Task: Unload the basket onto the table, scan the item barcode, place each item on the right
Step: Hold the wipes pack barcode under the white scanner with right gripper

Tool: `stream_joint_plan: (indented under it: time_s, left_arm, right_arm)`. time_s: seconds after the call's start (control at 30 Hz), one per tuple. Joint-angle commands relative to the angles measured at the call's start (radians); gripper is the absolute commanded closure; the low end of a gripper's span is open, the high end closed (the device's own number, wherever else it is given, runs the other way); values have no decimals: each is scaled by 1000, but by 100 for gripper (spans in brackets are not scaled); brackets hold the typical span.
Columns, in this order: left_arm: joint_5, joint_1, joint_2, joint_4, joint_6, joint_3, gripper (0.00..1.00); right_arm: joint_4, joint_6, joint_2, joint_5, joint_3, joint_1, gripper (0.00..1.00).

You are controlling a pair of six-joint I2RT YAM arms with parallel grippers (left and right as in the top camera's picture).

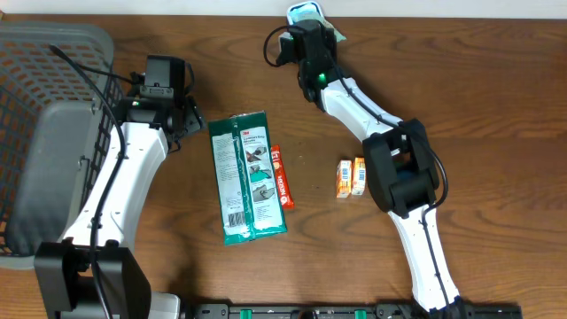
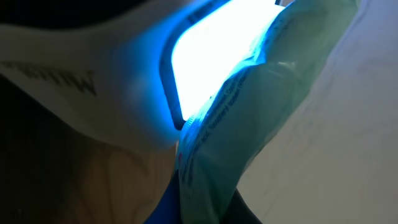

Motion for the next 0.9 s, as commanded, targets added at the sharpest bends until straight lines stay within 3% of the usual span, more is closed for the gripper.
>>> stream_joint_plan:
  time_s: [0.0,0.57,0.63,0.87]
  left_arm:
    - [-21,0,0,-3,10,5,16]
    - [-21,0,0,-3,10,5,16]
    - [-21,0,0,-3,10,5,16]
    - [-21,0,0,-3,10,5,16]
  right_arm:
    - [-8,128,12,-24,20,-27,99]
    - [8,194,3,38,45,-19,99]
    - [-18,240,-29,50,60,-19,99]
    - [-344,614,-336,-214,65,-35,99]
